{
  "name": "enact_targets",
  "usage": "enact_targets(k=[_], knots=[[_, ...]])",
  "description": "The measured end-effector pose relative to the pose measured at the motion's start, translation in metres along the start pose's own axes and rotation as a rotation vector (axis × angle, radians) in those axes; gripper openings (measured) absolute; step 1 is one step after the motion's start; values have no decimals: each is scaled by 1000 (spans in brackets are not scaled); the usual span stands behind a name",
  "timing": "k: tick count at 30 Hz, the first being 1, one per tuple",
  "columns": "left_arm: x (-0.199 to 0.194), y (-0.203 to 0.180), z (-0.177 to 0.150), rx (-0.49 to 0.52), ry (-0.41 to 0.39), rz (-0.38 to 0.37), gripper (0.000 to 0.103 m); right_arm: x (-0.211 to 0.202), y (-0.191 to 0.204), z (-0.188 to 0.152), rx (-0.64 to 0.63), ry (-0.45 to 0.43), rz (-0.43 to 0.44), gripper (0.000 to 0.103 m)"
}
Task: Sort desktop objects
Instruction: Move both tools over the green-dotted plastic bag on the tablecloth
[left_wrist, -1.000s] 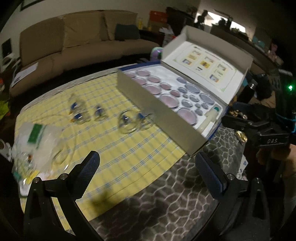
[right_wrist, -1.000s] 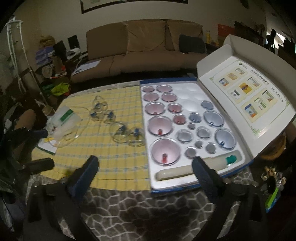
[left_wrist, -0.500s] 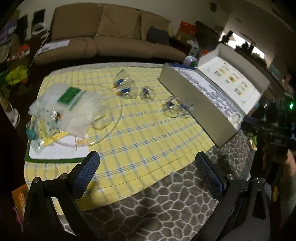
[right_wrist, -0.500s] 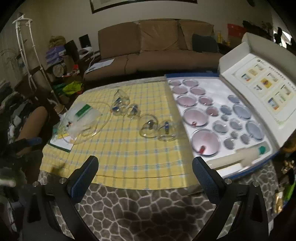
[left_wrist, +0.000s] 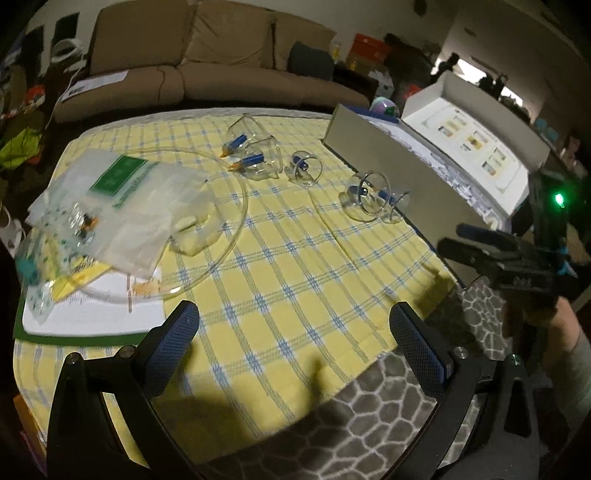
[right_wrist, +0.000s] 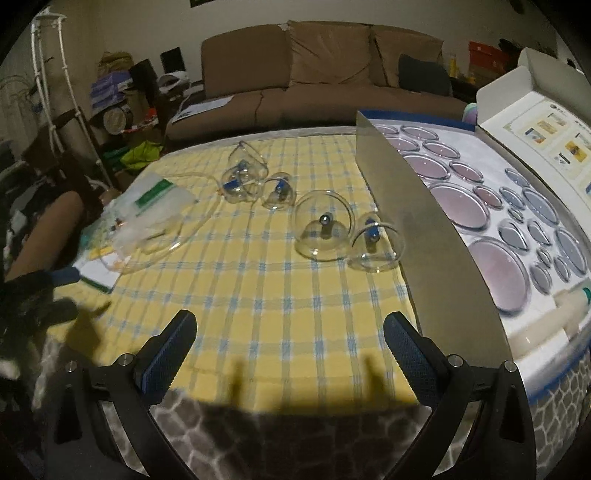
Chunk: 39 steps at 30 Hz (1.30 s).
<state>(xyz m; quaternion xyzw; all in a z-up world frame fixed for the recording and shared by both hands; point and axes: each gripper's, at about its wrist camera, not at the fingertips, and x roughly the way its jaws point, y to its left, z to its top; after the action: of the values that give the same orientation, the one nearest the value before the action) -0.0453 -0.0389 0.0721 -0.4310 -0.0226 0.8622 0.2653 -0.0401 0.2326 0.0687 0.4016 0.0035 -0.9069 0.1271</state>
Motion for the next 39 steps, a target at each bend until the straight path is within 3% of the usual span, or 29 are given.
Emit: enact_targets(k=[7,15,22,27,35,39], knots=[[16,11,11,10,3,17,103,28,-2,16,16,-9,13,103],[-13,73,6,-118,-23,123,103,44,26,17,-21,6,101,103],[-56,137,8,-245,-97,173,103,54,70,27,-49,9,200,103],[-56,160,1,-324,-108,154,103,63,97,28,-72,21,228,103],[-70,193,-6,-466,-141,232,103,86,153,51,-136,8,306,103],[-75,211,-13,-510,-135,243,103,109,203,75,-200,-6,362,92]])
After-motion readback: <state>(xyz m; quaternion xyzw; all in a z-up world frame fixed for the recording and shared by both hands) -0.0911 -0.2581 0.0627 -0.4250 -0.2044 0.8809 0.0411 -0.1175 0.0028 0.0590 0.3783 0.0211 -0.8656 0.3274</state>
